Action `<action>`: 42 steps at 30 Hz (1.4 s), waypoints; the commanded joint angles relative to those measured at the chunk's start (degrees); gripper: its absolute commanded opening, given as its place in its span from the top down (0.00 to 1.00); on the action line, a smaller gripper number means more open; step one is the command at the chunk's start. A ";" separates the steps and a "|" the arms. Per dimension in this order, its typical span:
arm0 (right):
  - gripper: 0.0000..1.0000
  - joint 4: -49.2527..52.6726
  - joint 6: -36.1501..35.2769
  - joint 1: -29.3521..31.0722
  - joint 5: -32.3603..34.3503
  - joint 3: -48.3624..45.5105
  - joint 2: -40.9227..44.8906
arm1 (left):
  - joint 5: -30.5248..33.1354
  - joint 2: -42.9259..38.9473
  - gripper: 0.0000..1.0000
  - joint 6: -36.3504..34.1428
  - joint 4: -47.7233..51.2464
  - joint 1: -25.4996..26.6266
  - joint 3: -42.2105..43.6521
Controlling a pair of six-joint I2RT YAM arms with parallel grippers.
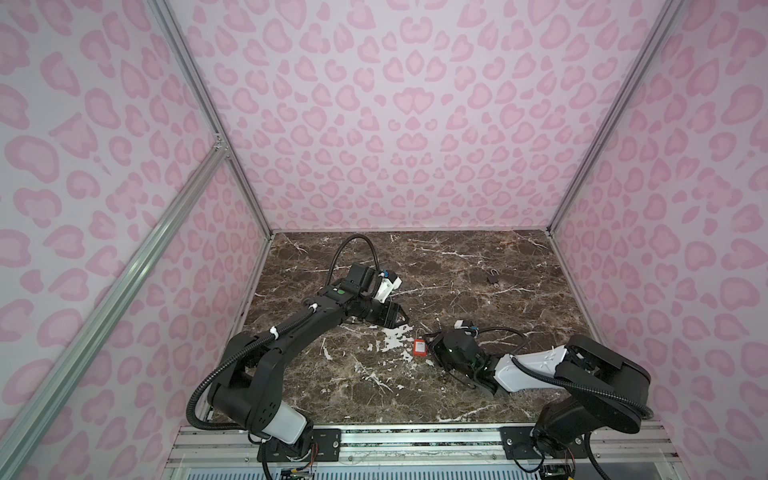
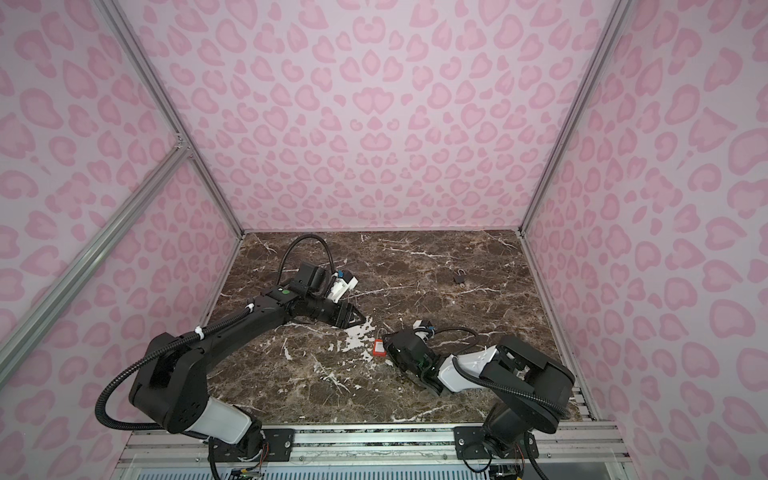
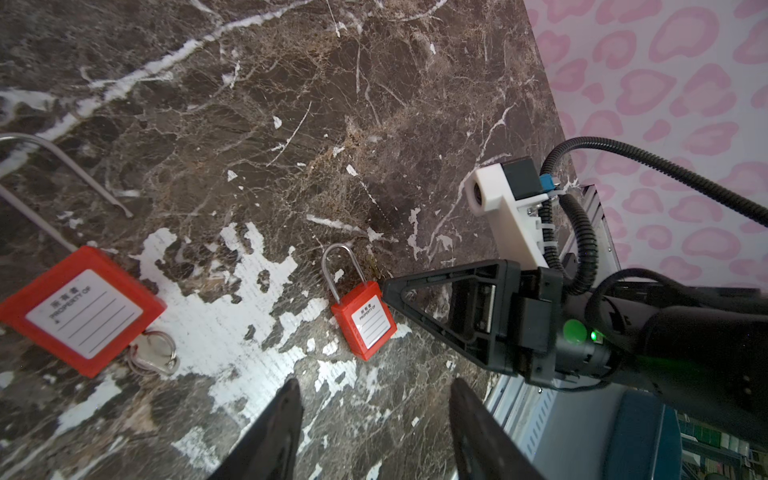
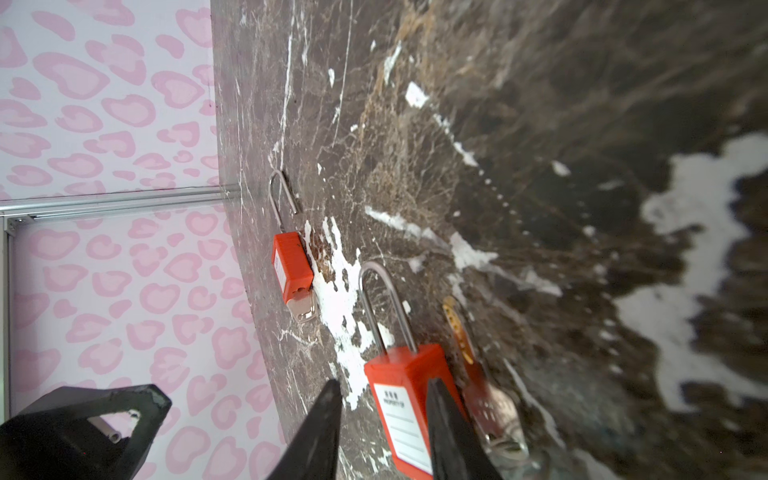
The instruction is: Lock with the key
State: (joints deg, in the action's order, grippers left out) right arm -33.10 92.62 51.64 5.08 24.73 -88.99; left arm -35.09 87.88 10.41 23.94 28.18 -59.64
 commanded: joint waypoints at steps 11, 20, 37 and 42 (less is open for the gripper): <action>0.63 9.66 -13.71 -2.02 0.31 6.69 6.45 | 11.79 -3.45 0.41 6.59 -0.29 -4.16 2.19; 0.57 33.22 -43.50 -7.77 -3.94 20.71 5.77 | 15.87 -5.97 0.37 12.38 -0.51 -9.70 7.43; 0.22 53.82 -69.27 -1.04 -1.75 55.35 -23.00 | 16.55 -9.05 0.34 21.24 -8.90 -20.00 19.71; 0.21 56.47 -71.83 0.71 -1.40 62.63 -28.98 | 16.37 -9.98 0.34 20.71 -8.23 -20.75 19.93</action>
State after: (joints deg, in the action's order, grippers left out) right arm 20.75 23.75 51.72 2.07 84.97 -115.92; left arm -18.72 78.87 30.98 17.15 7.86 -39.92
